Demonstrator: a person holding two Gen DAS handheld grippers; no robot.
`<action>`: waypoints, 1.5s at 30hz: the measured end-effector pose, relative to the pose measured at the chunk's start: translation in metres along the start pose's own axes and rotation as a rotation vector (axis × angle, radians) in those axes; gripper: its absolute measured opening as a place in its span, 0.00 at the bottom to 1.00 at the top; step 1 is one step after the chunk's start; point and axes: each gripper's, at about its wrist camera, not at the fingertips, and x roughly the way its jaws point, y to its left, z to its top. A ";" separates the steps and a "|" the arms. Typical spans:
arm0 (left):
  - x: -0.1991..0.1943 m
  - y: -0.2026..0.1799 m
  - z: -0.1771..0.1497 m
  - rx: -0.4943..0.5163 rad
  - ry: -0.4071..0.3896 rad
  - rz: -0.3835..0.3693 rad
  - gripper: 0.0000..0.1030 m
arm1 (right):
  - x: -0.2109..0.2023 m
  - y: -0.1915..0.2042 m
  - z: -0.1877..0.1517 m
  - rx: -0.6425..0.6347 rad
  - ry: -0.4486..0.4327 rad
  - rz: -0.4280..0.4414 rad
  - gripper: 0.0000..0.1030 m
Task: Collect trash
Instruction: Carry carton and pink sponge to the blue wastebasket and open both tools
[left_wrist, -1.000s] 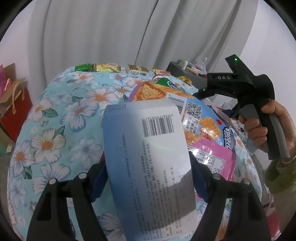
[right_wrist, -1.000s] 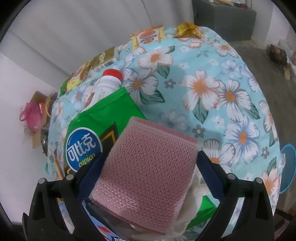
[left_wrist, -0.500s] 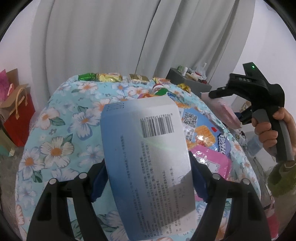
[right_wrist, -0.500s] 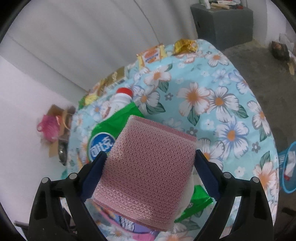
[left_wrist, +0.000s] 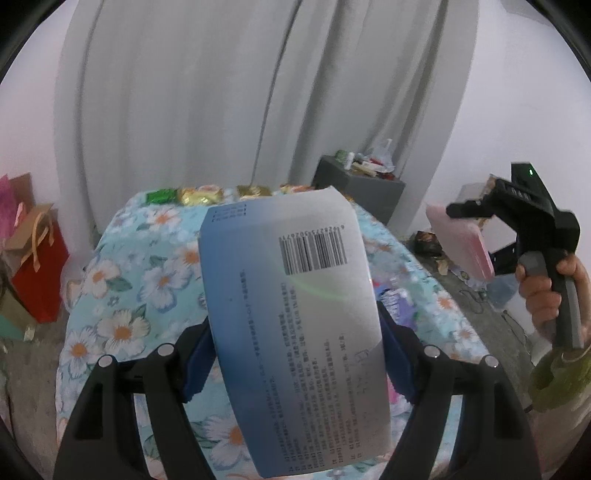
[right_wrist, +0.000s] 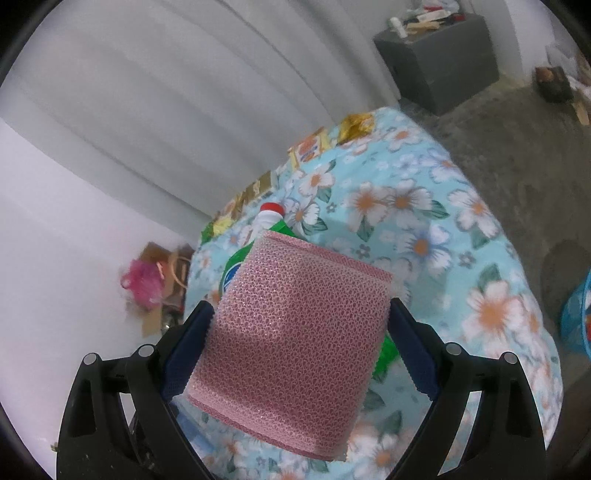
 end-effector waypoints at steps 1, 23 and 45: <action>-0.001 -0.005 0.002 0.009 -0.002 -0.011 0.73 | -0.010 -0.007 -0.004 0.013 -0.011 0.013 0.85; 0.132 -0.306 0.063 0.318 0.384 -0.610 0.73 | -0.196 -0.246 -0.102 0.513 -0.425 -0.164 0.85; 0.382 -0.579 -0.084 0.511 0.761 -0.525 0.85 | -0.153 -0.508 -0.121 0.956 -0.483 -0.154 0.90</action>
